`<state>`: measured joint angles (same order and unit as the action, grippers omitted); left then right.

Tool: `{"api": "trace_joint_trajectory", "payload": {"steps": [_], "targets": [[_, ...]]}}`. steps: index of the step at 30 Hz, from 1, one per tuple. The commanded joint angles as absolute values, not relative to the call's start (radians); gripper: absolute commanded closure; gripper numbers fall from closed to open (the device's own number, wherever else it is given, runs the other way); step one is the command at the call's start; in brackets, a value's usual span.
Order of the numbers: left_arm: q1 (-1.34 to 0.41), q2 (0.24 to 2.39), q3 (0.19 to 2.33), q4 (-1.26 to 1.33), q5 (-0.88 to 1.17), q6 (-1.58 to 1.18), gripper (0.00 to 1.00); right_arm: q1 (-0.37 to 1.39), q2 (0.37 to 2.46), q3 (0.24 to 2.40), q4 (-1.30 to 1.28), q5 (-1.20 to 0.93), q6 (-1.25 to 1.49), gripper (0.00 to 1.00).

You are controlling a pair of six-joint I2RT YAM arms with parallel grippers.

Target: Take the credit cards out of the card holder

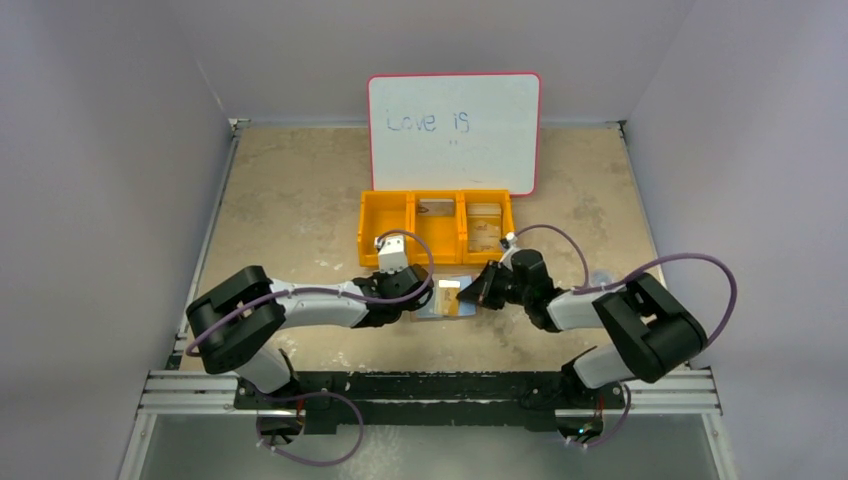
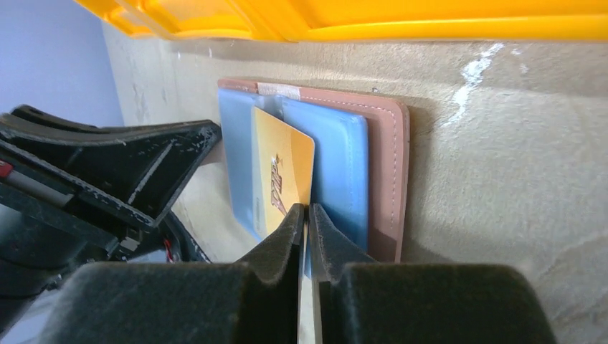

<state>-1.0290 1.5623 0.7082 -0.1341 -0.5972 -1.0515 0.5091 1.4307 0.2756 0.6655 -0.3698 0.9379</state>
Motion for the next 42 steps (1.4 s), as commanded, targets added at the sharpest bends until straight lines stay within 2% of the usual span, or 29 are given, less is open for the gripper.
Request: {"api": "trace_joint_trajectory", "payload": {"steps": [1, 3, 7, 19, 21, 23, 26, 33, 42], "targets": [[-1.031, 1.553, 0.687, -0.151, -0.566, -1.013, 1.00, 0.506, 1.501, 0.278, 0.801, -0.454, 0.948, 0.87], [-1.031, 1.553, 0.688, -0.153, -0.564, -1.012, 1.00, 0.506, 1.516, 0.272, 0.836, -0.452, 0.961, 0.78], [-1.031, 1.552, 0.686, -0.150, -0.559, -1.011, 1.00, 0.506, 1.536, 0.285, 0.834, -0.437, 0.958, 0.71], [-1.031, 1.559, 0.696, -0.145, -0.550, -1.003, 1.00, 0.507, 1.627, 0.301, 0.865, -0.388, 0.972, 0.71], [-1.031, 1.559, 0.696, -0.145, -0.551, -1.003, 1.00, 0.507, 1.628, 0.302, 0.860, -0.387, 0.968, 0.75], [-1.031, 1.557, 0.697, -0.147, -0.554, -1.004, 1.00, 0.507, 1.630, 0.304, 0.862, -0.393, 0.962, 0.82], [-1.031, 1.556, 0.698, -0.149, -0.554, -1.008, 1.00, 0.506, 1.628, 0.307, 0.868, -0.408, 0.957, 1.00], [-1.031, 1.542, 0.701, -0.186, -0.585, -1.019, 1.00, 0.507, 1.493, 0.298, 0.773, -0.390, 0.925, 1.00], [-1.030, 1.518, 0.701, -0.204, -0.624, -1.037, 1.00, 0.505, 1.137, 0.358, 0.345, -0.197, 0.806, 1.00]]}}
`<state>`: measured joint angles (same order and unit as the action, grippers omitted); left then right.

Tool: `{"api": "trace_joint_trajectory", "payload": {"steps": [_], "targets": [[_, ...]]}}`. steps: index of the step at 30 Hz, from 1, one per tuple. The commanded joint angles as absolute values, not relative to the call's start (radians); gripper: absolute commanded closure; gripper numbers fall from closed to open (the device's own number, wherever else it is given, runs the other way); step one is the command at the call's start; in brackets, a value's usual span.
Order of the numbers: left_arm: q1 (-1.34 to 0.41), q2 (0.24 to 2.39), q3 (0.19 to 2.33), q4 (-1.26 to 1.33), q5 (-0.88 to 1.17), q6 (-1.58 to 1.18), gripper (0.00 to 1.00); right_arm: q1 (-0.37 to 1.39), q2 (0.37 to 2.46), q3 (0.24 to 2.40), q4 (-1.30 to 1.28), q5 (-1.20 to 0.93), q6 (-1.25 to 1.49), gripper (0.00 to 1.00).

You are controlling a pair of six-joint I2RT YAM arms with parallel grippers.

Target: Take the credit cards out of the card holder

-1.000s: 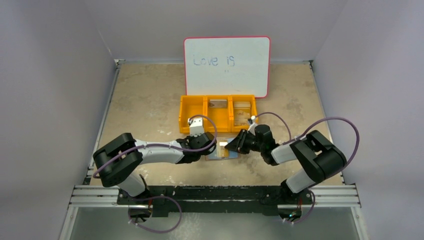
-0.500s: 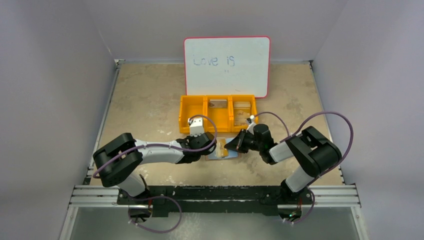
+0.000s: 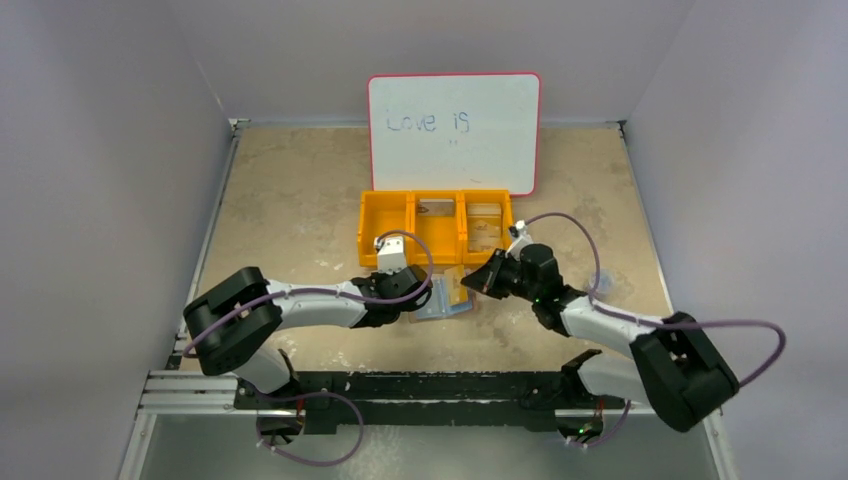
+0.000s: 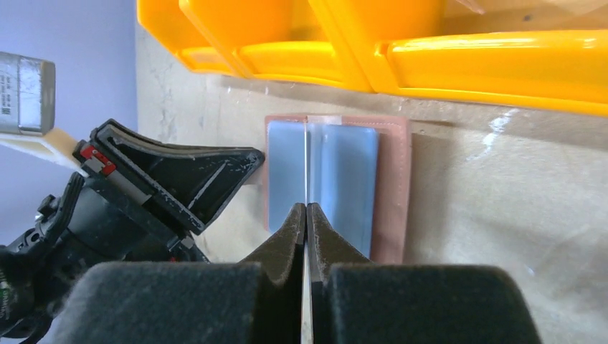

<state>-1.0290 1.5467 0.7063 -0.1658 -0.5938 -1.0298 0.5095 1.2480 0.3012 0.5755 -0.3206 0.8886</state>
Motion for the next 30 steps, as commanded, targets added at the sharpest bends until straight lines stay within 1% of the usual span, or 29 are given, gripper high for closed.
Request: {"api": "trace_joint_trajectory", "payload": {"steps": [1, 5, 9, 10, 13, 15, 17, 20, 23, 25, 30], "targets": [[-1.031, 1.516, 0.700, -0.204, -0.625, -1.036, 1.00, 0.505, 1.108, 0.368, 0.308, -0.181, 0.793, 1.00], [-1.031, 1.503, 0.701, -0.196, -0.626, -1.033, 1.00, 0.505, 1.000, 0.431, 0.162, -0.121, 0.729, 1.00], [-1.031, 1.483, 0.704, -0.185, -0.624, -1.017, 0.99, 0.505, 0.867, 0.520, 0.048, 0.022, 0.619, 1.00], [-1.031, 1.475, 0.704, -0.181, -0.621, -1.012, 0.97, 0.505, 0.852, 0.545, 0.036, 0.055, 0.572, 1.00], [-1.031, 1.447, 0.706, -0.170, -0.618, -1.001, 0.85, 0.505, 0.823, 0.610, 0.020, 0.179, 0.450, 1.00], [-1.031, 1.429, 0.712, -0.173, -0.622, -0.998, 0.80, 0.505, 0.849, 0.648, 0.037, 0.247, 0.363, 1.00], [-1.031, 1.414, 0.724, -0.182, -0.627, -0.988, 0.72, 0.502, 0.893, 0.698, 0.038, 0.285, 0.298, 1.00], [-1.031, 1.396, 0.746, -0.214, -0.638, -0.978, 0.65, 0.492, 0.972, 0.756, 0.061, 0.236, 0.189, 1.00], [-1.030, 1.364, 0.751, -0.234, -0.652, -0.970, 0.61, 0.486, 1.038, 0.810, 0.063, 0.142, 0.085, 1.00], [-1.031, 1.344, 0.748, -0.248, -0.662, -0.969, 0.59, 0.482, 1.068, 0.831, 0.061, 0.092, 0.021, 1.00], [-1.031, 1.310, 0.741, -0.265, -0.674, -0.967, 0.57, 0.467, 1.090, 0.844, 0.064, 0.023, -0.143, 1.00]]}}
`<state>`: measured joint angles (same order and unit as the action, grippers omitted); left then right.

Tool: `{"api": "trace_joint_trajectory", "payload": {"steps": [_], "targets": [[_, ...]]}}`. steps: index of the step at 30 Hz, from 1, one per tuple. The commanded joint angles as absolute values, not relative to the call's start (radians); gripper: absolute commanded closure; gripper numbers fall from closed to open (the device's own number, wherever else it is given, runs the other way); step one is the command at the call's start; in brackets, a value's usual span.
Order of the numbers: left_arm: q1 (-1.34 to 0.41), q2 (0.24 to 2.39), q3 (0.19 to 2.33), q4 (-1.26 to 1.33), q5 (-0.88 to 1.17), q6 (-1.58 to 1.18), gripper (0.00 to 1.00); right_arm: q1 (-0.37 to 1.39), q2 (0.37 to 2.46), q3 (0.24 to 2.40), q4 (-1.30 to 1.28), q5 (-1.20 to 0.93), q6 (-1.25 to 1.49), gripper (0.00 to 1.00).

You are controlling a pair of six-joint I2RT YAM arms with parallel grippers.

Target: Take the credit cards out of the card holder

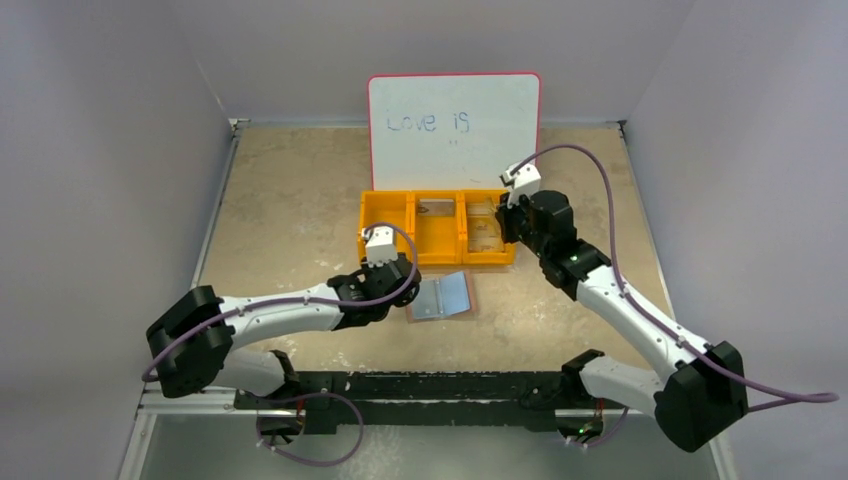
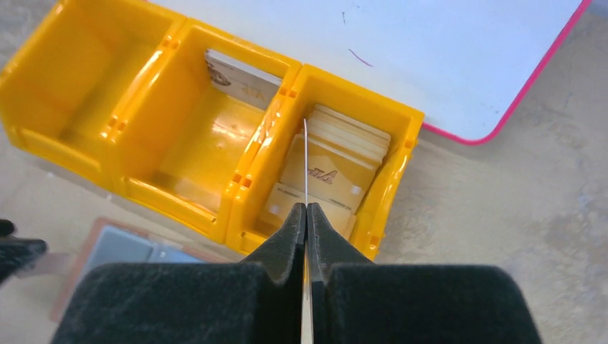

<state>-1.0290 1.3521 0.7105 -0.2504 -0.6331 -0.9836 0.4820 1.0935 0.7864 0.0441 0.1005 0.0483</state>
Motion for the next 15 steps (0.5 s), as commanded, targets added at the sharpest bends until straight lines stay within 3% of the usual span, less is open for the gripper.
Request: {"api": "trace_joint_trajectory", "payload": {"steps": [1, 4, 15], "targets": [[-1.030, 1.307, 0.741, -0.268, -0.675, -0.966, 0.57, 0.459, 1.097, 0.850, 0.064, 0.023, -0.166, 1.00], [-1.029, 1.300, 0.744, -0.276, -0.679, -0.955, 0.57, 0.433, 1.139, 0.891, 0.038, 0.018, -0.227, 1.00], [-1.025, 1.245, 0.764, -0.337, -0.708, -0.923, 0.51, 0.374, 1.346, 1.062, -0.279, -0.383, -0.667, 1.00]]}}
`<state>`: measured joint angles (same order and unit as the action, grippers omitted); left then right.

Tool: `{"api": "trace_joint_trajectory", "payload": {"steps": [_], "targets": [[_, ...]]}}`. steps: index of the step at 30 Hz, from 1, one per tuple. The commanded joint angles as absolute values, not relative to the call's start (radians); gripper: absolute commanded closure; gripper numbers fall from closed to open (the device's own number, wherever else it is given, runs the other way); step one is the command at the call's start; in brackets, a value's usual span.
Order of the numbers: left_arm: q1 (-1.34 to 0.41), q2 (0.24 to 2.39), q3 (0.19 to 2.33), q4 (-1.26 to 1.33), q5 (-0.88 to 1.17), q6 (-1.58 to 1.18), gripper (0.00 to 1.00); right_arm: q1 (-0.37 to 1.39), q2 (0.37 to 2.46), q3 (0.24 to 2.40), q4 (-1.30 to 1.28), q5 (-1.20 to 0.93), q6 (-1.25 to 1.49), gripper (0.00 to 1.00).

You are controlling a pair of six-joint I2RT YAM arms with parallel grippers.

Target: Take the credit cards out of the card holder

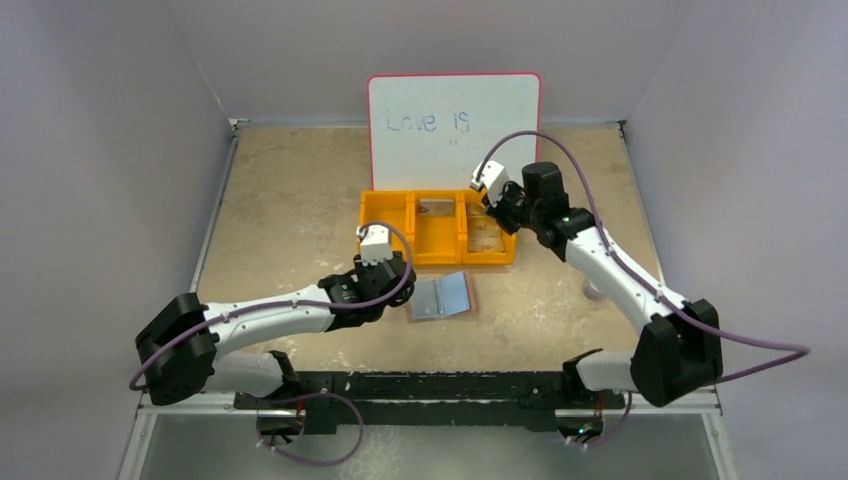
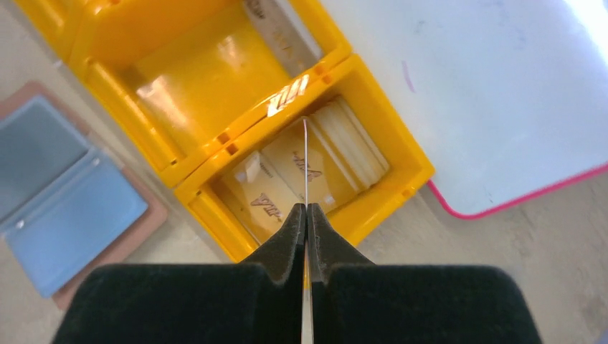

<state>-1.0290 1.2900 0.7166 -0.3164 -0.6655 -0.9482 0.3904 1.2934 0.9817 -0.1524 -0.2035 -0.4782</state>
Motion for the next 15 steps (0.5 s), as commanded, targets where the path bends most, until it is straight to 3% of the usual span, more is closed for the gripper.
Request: {"api": "trace_joint_trajectory", "payload": {"steps": [1, 7, 15], "targets": [[-1.026, 1.238, 0.765, -0.344, -0.709, -0.922, 0.51, 0.366, 1.368, 1.082, -0.311, -0.398, -0.694, 1.00], [-1.026, 1.196, 0.755, -0.382, -0.726, -0.927, 0.51, 0.335, 1.487, 1.213, -0.490, -0.428, -0.815, 1.00], [-1.023, 1.166, 0.738, -0.392, -0.737, -0.939, 0.51, 0.325, 1.551, 1.260, -0.522, -0.449, -0.880, 1.00]]}}
